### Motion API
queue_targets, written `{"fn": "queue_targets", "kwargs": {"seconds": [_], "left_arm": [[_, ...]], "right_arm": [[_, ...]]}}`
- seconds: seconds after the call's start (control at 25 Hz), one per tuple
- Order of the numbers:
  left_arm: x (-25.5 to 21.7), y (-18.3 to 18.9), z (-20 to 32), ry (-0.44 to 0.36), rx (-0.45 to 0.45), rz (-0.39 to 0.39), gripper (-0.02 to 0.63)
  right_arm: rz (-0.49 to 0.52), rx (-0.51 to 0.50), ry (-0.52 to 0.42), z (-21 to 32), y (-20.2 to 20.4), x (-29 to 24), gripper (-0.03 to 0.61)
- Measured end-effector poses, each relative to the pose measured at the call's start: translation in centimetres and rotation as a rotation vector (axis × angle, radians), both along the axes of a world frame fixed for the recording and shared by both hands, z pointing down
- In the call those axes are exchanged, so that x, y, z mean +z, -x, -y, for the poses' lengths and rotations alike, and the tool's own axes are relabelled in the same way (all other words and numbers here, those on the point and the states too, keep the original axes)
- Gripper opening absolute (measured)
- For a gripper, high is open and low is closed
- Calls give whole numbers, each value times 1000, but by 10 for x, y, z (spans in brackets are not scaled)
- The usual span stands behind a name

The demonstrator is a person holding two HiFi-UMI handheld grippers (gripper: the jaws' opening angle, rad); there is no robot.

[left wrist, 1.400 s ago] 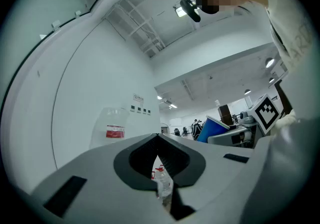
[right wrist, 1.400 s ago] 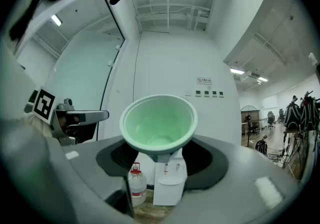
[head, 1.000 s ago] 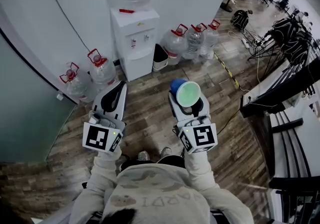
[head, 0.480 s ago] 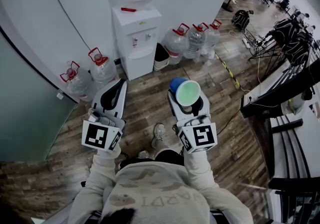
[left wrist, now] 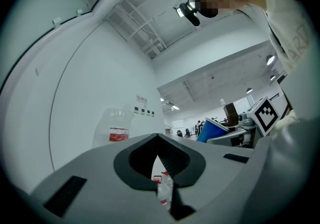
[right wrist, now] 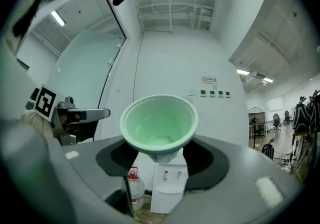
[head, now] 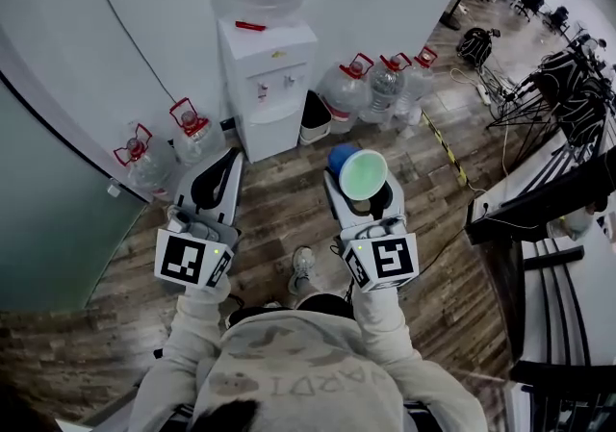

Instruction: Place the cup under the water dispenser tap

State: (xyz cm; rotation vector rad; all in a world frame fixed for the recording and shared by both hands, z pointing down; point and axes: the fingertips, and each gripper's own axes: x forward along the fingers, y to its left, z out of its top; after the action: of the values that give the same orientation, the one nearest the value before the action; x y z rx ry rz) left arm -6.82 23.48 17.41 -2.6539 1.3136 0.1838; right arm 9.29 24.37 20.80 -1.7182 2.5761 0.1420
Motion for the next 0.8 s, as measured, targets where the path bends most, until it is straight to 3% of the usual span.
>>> {"fn": "queue_targets", "kwargs": {"seconds": [0.8], "left_arm": [[-6,-59,137,-17,-69,5,5]], "right_arm": [[-6,-103,7,151,-47,2,282]]}}
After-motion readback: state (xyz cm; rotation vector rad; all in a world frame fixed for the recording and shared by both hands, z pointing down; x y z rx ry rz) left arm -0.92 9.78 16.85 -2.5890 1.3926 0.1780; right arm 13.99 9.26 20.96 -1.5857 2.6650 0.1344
